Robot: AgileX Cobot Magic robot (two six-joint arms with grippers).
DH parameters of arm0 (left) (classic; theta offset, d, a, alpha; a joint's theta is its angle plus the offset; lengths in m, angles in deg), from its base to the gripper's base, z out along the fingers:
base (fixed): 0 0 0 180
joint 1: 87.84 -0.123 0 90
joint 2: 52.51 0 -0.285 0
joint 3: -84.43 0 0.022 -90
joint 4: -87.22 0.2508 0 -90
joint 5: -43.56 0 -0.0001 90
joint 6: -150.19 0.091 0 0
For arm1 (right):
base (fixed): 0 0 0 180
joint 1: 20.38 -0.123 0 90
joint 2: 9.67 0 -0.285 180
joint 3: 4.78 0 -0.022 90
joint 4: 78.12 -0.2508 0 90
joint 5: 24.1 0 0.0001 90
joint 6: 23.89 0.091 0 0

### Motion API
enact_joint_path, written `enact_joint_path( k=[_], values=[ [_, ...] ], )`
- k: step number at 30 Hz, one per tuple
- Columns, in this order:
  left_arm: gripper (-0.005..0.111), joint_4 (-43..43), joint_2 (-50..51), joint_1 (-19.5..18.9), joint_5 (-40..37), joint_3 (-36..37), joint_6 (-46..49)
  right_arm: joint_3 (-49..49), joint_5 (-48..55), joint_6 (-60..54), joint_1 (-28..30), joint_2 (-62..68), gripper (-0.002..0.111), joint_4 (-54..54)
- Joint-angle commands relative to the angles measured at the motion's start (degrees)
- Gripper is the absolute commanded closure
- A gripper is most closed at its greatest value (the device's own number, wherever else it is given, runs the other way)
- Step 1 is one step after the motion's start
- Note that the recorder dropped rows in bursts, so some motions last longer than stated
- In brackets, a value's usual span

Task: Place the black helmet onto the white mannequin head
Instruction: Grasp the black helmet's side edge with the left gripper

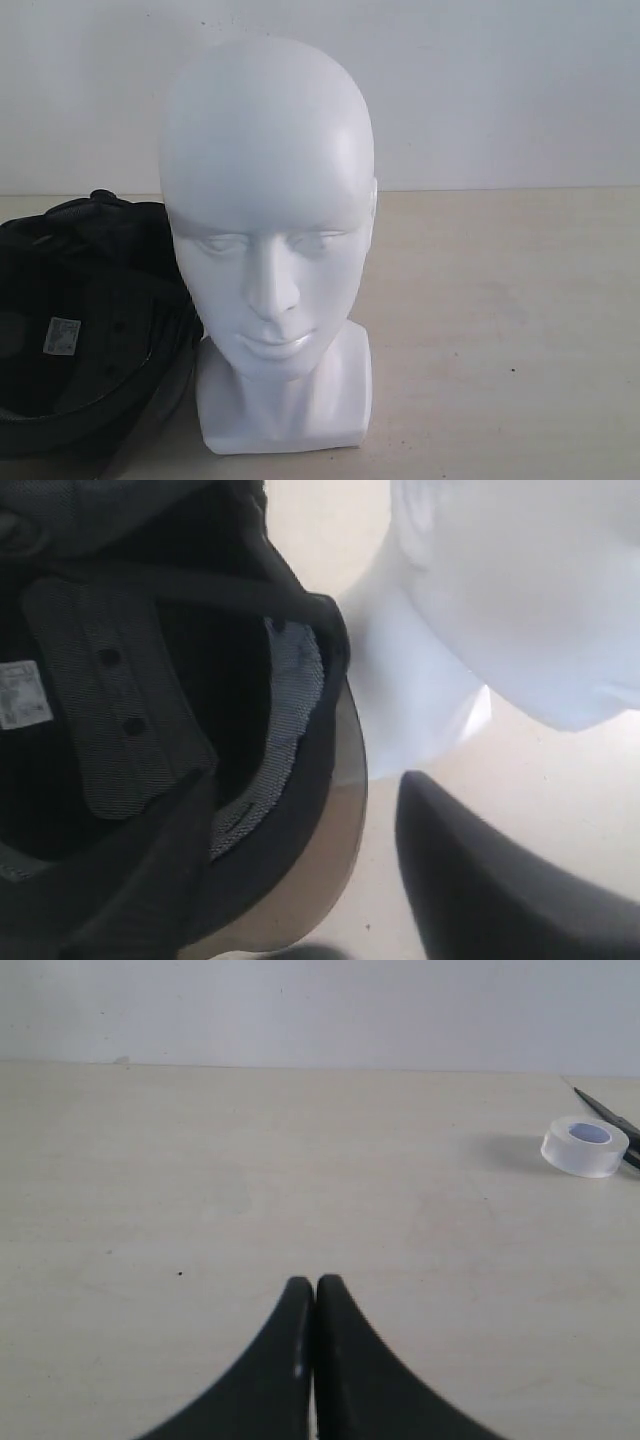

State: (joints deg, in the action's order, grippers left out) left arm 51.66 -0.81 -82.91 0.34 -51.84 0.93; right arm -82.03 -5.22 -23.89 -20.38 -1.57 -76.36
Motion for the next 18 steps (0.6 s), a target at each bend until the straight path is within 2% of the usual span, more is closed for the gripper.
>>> enact_joint_path(
  k=[1, 3, 8, 18],
  values=[
    [0.047, -9.33, 9.80, 0.32, -1.54, -0.99, 8.54, 0.03, -0.21, 0.00, 0.07, -0.31, 0.108, 0.34],
    [0.047, -10.11, 13.67, 0.32, -2.05, -2.07, 11.59, 0.03, -0.21, 0.00, 0.07, -0.31, 0.108, 0.34],
    [0.047, -11.11, 19.11, 1.04, -1.84, -4.19, 12.49, 0.03, -0.21, 0.00, 0.07, -0.31, 0.108, 0.34],
    [0.047, -9.22, 26.09, 11.26, 4.61, -8.09, 13.52, 0.03, -0.21, 0.00, 0.07, -0.31, 0.108, 0.34]
  ],
)
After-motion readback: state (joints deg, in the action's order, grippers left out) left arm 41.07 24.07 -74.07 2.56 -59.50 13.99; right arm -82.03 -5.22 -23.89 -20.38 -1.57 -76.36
